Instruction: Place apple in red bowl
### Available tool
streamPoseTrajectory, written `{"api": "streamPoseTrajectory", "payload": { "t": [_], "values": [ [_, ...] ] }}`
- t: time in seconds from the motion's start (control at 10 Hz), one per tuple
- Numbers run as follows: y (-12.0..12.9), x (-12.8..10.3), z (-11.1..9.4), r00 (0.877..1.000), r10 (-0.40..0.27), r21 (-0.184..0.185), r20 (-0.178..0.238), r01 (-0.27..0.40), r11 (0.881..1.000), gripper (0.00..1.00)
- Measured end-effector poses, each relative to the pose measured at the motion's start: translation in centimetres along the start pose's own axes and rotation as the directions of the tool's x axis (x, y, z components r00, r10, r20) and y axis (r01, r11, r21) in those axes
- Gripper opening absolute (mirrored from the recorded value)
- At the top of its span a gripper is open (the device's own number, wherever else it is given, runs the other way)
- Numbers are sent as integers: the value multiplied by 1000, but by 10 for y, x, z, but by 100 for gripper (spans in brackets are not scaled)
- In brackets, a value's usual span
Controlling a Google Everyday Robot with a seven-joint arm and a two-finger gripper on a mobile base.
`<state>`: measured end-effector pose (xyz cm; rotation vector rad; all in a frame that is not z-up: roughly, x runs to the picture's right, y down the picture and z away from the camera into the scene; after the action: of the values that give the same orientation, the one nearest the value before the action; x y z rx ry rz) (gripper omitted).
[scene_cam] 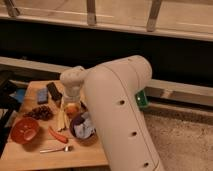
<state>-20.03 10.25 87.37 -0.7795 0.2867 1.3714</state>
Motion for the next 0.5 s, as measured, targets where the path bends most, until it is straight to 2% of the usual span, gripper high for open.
{"api": "streamPoseTrajectory", "payload": {
  "t": [0.3, 0.4, 0.5],
  "values": [
    [-1, -5, 2, 1000, 5, 1, 10, -5, 1000, 21],
    [-2, -6, 3, 1000, 8, 1, 10, -8, 1000, 14],
    [-1, -6, 4, 1000, 9, -1, 9, -9, 1000, 13]
  ]
}}
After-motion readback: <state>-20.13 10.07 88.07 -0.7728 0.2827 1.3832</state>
